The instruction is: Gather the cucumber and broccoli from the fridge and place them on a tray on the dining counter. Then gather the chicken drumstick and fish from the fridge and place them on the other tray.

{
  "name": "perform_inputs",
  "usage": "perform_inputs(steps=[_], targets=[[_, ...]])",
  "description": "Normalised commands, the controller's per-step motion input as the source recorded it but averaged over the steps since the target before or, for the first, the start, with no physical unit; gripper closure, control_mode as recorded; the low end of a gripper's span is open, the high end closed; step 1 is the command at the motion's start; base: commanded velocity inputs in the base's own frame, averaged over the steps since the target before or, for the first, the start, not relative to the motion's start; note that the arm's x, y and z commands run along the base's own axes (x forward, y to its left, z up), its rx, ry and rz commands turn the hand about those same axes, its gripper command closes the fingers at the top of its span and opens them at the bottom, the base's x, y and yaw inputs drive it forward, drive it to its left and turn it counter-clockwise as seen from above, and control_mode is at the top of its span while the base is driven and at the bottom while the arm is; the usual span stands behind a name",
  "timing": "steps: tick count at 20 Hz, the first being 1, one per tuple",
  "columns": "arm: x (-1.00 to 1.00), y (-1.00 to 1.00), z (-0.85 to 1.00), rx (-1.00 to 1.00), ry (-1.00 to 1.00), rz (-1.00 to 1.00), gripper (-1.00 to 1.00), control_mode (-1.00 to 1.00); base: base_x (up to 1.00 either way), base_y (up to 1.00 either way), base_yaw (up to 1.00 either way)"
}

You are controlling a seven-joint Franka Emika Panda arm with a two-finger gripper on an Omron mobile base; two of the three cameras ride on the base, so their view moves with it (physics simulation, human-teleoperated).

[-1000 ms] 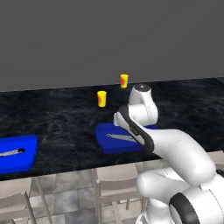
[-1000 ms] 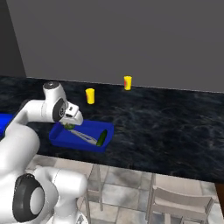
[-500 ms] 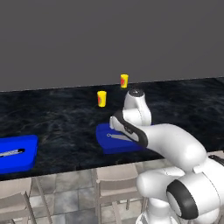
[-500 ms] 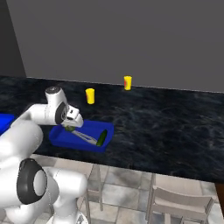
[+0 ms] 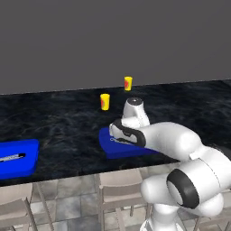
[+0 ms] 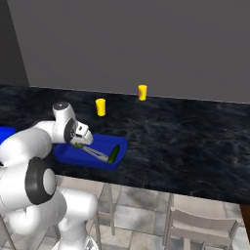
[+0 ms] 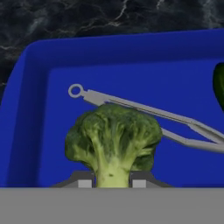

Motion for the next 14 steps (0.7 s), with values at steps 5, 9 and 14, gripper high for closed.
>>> perform_inputs(steps=[5,9,14], targets=[[0.24,0.1,-0.25,0.0,0.0,0.0,1.0,-1.0,0.0,0.0,0.0],[0.19,0.09,-0.24,0.0,0.0,0.01,1.0,-1.0,0.0,0.0,0.0],[0.15,0.09,-0.24,0.0,0.0,0.01,1.0,-1.0,0.0,0.0,0.0]])
